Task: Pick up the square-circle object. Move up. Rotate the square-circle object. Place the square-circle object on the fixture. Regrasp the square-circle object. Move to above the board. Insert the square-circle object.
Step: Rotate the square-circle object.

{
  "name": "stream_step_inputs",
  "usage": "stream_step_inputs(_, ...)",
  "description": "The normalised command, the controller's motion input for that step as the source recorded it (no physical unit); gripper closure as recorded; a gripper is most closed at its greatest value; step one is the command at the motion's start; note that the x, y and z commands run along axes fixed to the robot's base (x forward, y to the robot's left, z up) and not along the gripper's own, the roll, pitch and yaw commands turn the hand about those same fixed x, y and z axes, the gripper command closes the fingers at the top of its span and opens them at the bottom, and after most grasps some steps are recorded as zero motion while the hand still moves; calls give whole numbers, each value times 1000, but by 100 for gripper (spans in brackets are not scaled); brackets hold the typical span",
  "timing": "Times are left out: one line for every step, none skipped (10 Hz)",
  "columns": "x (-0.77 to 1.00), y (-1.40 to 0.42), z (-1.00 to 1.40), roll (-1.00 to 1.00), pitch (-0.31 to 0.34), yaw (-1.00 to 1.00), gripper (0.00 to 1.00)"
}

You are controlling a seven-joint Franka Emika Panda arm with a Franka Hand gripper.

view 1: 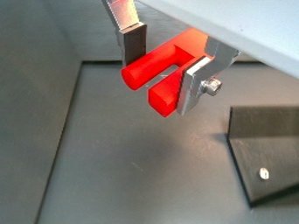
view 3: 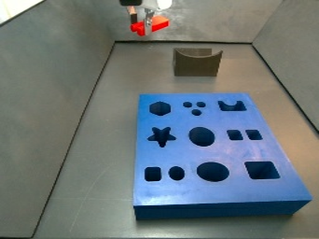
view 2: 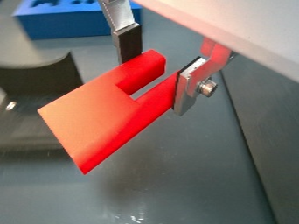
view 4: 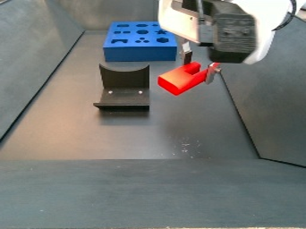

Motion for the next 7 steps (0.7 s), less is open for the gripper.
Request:
stream_step_inputs(-10, 13, 16, 1, -2, -1000, 100)
stream_step_inputs(-10, 13, 16, 1, -2, -1000, 100)
stream_step_inputs(-10, 13, 16, 1, -2, -1000, 100)
stream_step_inputs(-10, 13, 16, 1, -2, -1000, 100)
stream_step_inputs(-10, 13, 16, 1, -2, -1000, 100)
stream_step_inputs(-10, 14, 16, 1, -2, -1000, 100)
stream_step_inputs(-10, 13, 15, 1, -3, -1000, 100)
